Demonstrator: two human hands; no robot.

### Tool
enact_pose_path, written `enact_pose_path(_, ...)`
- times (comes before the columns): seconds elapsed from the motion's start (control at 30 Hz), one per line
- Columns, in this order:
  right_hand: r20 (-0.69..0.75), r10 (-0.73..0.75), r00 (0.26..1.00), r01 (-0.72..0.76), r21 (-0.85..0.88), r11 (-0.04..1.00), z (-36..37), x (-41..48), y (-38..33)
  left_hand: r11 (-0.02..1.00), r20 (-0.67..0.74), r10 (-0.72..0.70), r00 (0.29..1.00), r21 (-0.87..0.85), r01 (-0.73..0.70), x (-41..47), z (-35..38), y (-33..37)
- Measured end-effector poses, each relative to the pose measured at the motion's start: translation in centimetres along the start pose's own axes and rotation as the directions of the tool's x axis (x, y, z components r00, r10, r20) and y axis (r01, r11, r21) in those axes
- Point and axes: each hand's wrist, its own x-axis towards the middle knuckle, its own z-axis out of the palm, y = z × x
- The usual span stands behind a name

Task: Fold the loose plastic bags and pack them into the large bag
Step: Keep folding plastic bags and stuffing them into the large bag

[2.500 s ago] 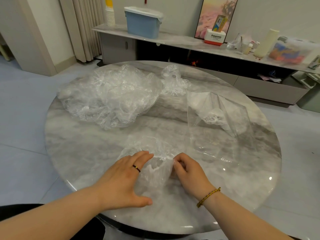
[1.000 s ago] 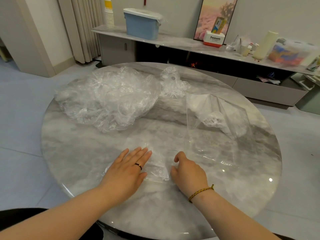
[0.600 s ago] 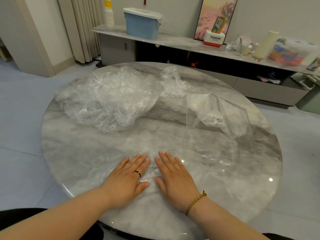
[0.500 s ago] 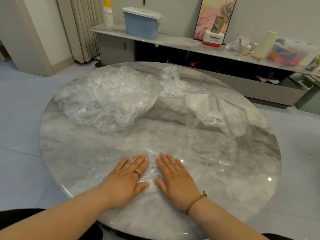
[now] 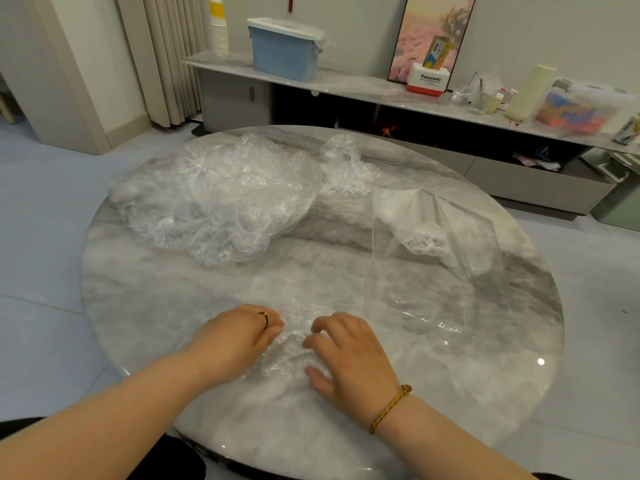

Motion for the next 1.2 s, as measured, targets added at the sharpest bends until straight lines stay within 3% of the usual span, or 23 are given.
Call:
enact_pose_path(0.1, -0.008, -0.185, 0.983, 0.184, -0.065, 0.981, 0.6, 0.2, -2.4, 0.999, -0.019, -0.04, 0.999, 0.006, 0.04, 0.1, -0.6, -0.2)
enact_pose_path(0.17, 0.042, -0.219, 0.975, 0.221, -0.051, 0.974, 1.6, -0.1, -3.7, 0.998, -0.039, -0.062, 0.997, 0.0, 0.062, 0.1, -0.6, -0.5)
enact_pose_path(0.47, 0.029, -0.05, 0.998, 0.052, -0.076, 0.996, 2.2, 0.5, -3.9, 0.994, -0.036, -0.095, 0.995, 0.055, 0.097, -0.6, -1.7, -0.9)
enact_pose_path(0.53, 0.023, 0.0, 1.0, 0.0, 0.006, 1.0, 2.0, 0.3, -3.7, 0.996, -0.064, -0.075, 0.995, 0.042, 0.078, -0.9, -1.8, -0.9)
enact_pose_path(0.63, 0.09, 0.072, 0.993, -0.09, 0.21, 0.973, 1.5, -0.2, -3.0, 0.993, -0.096, 0.087, 0.992, -0.073, -0.094, -1.5, -1.9, -1.1)
enact_pose_path(0.73, 0.221, 0.244, 0.944, -0.322, 0.461, 0.827, 0.4, -0.8, -2.2, 0.972, -0.013, 0.222, 0.975, -0.076, -0.222, -1.8, -1.5, -1.2)
enact_pose_path(0.77, 0.282, 0.275, 0.919, -0.389, 0.54, 0.746, -0.1, -1.0, -2.0, 0.975, 0.063, 0.221, 0.973, -0.037, -0.219, -1.8, -1.3, -1.2)
enact_pose_path(0.87, 0.293, 0.396, 0.87, -0.481, 0.679, 0.555, -1.0, -1.1, -1.9, 0.98, 0.206, 0.155, 0.966, 0.091, -0.177, -1.7, -0.8, -0.7)
enact_pose_path(0.93, 0.327, 0.477, 0.816, -0.538, 0.732, 0.418, -0.9, -0.7, -1.8, 0.985, 0.143, 0.117, 0.983, 0.106, -0.133, -1.4, -0.5, -0.8)
enact_pose_path(1.07, 0.41, 0.614, 0.674, -0.645, 0.732, 0.22, -0.2, 0.1, -1.0, 0.974, -0.028, -0.063, 0.998, -0.22, 0.055, -0.9, 0.4, -0.5)
enact_pose_path(1.2, 0.533, 0.627, 0.569, -0.669, 0.742, -0.024, -1.0, 1.2, -0.9, 0.912, -0.062, -0.202, 0.977, -0.376, 0.165, -0.4, 1.0, -0.4)
